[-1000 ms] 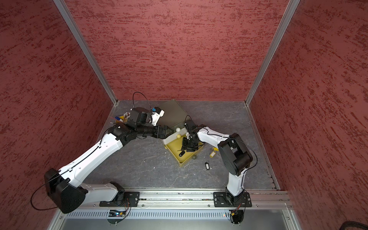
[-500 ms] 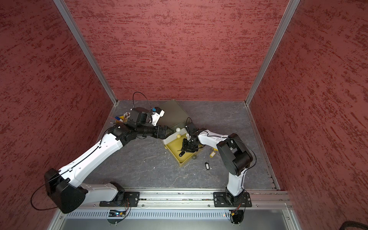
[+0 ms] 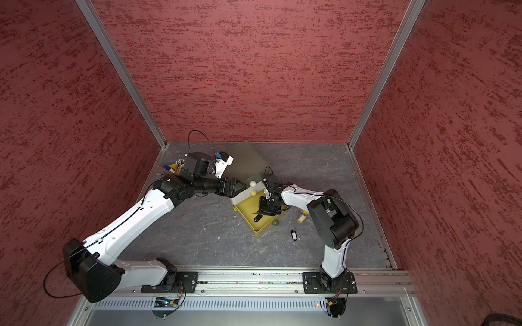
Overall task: Take the keys out of the drawer
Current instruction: Pick up the key from the drawer.
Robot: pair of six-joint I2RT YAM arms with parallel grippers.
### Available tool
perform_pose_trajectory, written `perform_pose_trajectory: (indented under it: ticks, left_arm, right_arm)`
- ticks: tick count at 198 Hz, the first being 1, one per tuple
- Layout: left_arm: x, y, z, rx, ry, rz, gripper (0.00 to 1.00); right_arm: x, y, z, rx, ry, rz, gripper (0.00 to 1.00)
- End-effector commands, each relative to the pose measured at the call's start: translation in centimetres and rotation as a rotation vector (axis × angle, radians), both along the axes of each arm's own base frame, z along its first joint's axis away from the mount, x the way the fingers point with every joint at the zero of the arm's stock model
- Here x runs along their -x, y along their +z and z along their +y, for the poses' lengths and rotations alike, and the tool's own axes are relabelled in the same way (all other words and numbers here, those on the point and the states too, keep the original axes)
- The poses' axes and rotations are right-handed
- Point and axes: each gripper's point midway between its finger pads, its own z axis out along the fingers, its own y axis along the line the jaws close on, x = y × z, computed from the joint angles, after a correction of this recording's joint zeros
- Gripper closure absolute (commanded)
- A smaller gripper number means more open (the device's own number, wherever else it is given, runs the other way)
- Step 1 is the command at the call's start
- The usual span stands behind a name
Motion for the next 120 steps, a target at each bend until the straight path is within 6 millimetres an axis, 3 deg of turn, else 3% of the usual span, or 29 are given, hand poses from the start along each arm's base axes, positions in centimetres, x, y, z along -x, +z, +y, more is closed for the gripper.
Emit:
perform_pose_trajectory:
  ticks: [1, 120]
  left_arm:
    - [0.04, 0.18, 0.0, 0.012, -0.008, -0.005, 0.0]
    - [-0.07, -0.56, -0.23, 0.019, -0.005, 0.018, 0.0]
  right_arm:
    - [-0.43, 0.07, -0.2, 0.019, -0.003, -0.047, 0.74]
    - [-1.0, 0.53, -0.71, 0.044, -0.02, -0.085, 0.91]
